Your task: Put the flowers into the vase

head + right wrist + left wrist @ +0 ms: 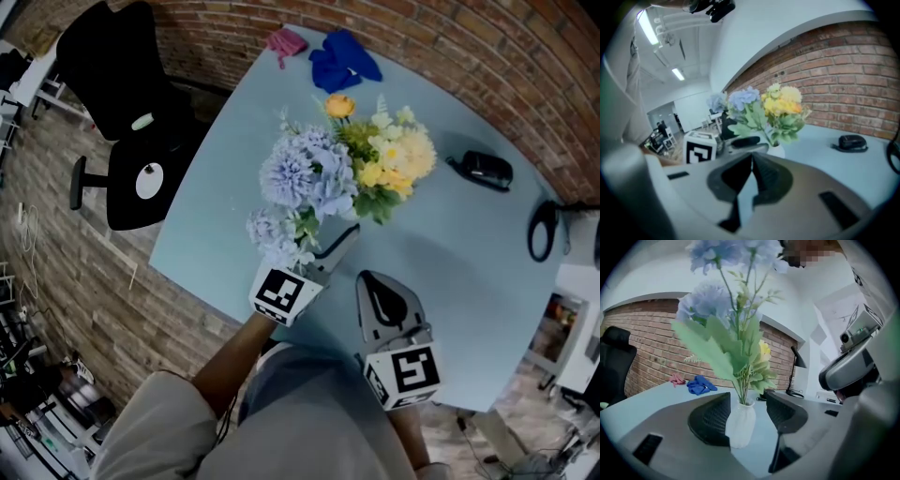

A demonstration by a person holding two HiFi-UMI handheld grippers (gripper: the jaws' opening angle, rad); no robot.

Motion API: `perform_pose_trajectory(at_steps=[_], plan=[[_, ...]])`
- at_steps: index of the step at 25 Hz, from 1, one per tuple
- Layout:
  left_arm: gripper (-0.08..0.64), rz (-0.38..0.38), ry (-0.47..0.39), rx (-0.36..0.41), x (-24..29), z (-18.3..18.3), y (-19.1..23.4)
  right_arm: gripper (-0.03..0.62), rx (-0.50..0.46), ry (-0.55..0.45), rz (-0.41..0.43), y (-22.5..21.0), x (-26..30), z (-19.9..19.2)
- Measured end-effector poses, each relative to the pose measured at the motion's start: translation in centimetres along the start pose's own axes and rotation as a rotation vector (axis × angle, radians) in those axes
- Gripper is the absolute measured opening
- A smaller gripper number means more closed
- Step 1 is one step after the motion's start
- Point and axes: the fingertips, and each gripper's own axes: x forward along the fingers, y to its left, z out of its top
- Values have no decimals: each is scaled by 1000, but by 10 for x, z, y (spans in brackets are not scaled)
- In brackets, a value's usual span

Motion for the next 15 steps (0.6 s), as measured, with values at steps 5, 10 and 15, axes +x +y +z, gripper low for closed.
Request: perform_pose_trajectory(at_steps=[5, 10, 15], plan=[[241, -17, 7, -9, -10, -7, -10, 25, -4, -14, -3, 0, -3, 3], [152, -11, 4, -32, -21, -4, -14, 23, -13, -31, -2, 6, -4, 6], [64, 3, 3, -40, -31, 2, -15, 24, -30, -57, 1, 11, -9, 11]])
